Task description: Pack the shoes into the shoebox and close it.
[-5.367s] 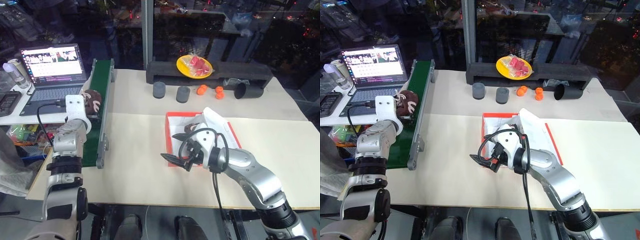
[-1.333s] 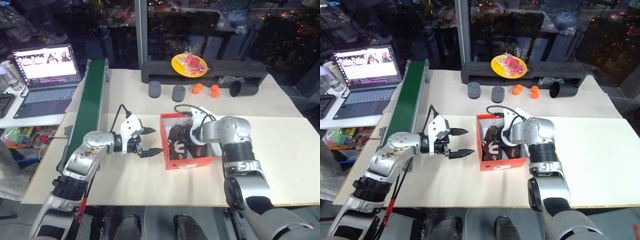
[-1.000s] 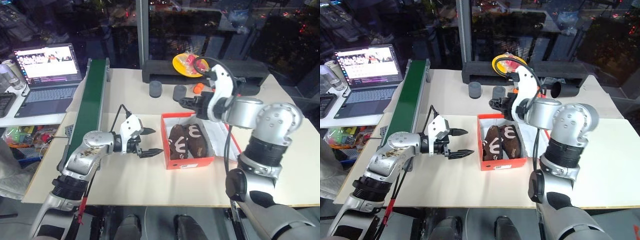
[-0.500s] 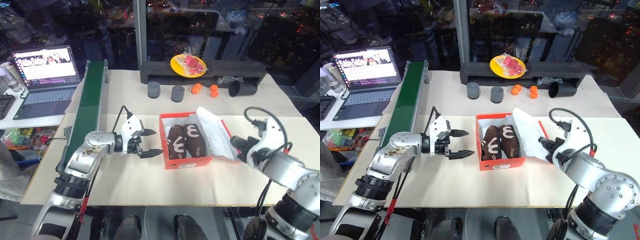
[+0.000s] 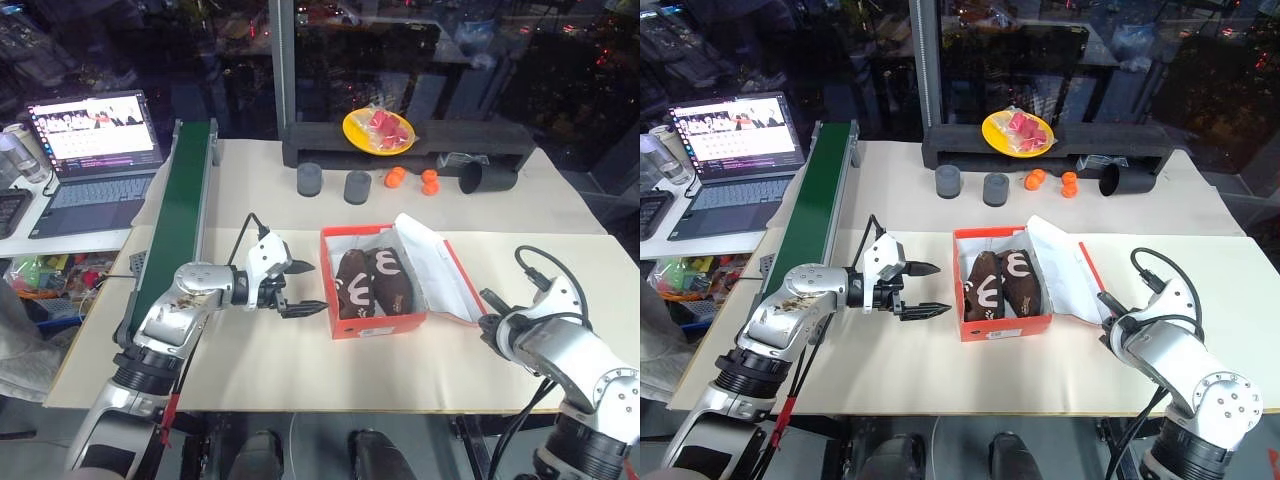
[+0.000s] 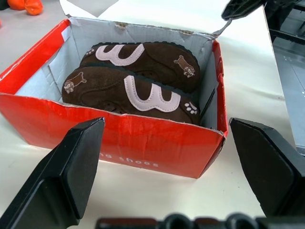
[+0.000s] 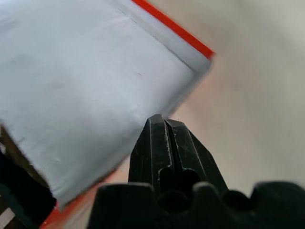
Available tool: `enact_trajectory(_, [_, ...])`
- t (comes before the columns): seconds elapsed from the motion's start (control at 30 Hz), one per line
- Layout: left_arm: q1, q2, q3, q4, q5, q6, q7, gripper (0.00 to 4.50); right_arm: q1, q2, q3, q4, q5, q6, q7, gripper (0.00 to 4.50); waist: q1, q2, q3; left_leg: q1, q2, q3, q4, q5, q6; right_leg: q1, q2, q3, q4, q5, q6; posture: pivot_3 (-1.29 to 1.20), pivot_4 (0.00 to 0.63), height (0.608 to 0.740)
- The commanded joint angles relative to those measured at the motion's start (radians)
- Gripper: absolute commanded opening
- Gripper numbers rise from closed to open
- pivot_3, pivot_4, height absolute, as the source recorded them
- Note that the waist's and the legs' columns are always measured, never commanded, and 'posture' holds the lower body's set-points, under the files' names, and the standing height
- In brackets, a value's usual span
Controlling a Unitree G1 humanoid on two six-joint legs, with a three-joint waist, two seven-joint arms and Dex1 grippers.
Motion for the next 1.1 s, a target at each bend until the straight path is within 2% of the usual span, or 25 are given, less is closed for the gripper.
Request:
enact_trajectory(0.03, [-0.016, -0.001, 0.011, -0.014, -0.002, -0.013, -0.003, 4.50, 0.007, -0.035, 0.071, 0.009, 0.083, -0.144, -0.044, 0.04, -0.003, 0.000, 0.000, 0.000, 0.000, 0.000, 0.000, 0.000, 0.000, 0.000, 0.000, 0.001, 0.000, 0.000, 0.000, 0.00, 0.150, 0.740])
enact_trajectory(0.13, [-0.020, -0.006, 0.010, -0.010, -0.002, -0.009, 0.000, 4.50, -0.010, -0.036, 0.116, 0.064, 0.084, -0.216, -0.045, 0.04, -0.007, 0.000, 0.000, 0.000, 0.000, 0.000, 0.000, 0.000, 0.000, 0.000, 0.001, 0.001, 0.000, 0.000, 0.000, 0.00, 0.150, 0.740])
enact_trajectory(0.43, [-0.029, -0.008, 0.016, -0.005, -0.003, 0.001, 0.005, 4.50, -0.105, -0.020, 0.177, 0.315, -0.001, -0.340, 0.081, 0.04, -0.008, 0.000, 0.000, 0.000, 0.000, 0.001, 0.000, 0.000, 0.000, 0.000, 0.001, 0.002, 0.000, 0.000, 0.000, 0.00, 0.150, 0.740])
enact_trajectory(0.8, [-0.046, -0.003, 0.021, -0.015, -0.007, 0.031, 0.013, 4.50, -0.194, 0.080, 0.098, 0.506, -0.198, -0.502, 0.262, 0.04, -0.010, 0.000, 0.000, 0.000, 0.000, 0.001, 0.000, 0.000, 0.000, 0.000, 0.001, 0.002, 0.000, 0.000, 0.000, 0.00, 0.150, 0.740])
enact_trajectory(1.1, [-0.096, -0.001, 0.012, 0.028, 0.001, 0.023, -0.007, 4.50, -0.246, 0.180, 0.029, 0.531, -0.346, -0.611, 0.556, 0.04, -0.013, 0.001, 0.000, 0.000, 0.000, 0.001, 0.000, 0.000, 0.000, 0.000, 0.001, 0.002, 0.001, 0.000, 0.001, 0.00, 0.150, 0.740])
